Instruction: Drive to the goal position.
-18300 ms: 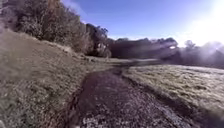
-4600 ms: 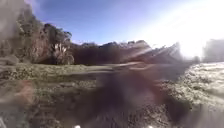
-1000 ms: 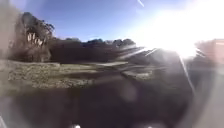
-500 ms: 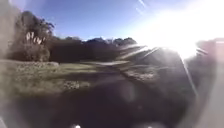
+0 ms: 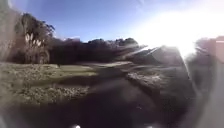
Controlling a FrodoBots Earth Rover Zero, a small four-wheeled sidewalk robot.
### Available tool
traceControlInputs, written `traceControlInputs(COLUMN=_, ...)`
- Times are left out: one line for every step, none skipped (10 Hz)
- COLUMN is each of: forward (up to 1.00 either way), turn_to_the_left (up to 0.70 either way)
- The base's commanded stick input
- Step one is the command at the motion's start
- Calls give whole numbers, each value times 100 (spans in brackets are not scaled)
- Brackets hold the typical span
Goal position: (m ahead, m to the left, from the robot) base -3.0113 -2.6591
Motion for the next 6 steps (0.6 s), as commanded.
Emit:
traceControlInputs(forward=70, turn_to_the_left=0)
traceControlInputs(forward=70, turn_to_the_left=0)
traceControlInputs(forward=70, turn_to_the_left=0)
traceControlInputs(forward=70, turn_to_the_left=0)
traceControlInputs(forward=70, turn_to_the_left=0)
traceControlInputs(forward=64, turn_to_the_left=0)
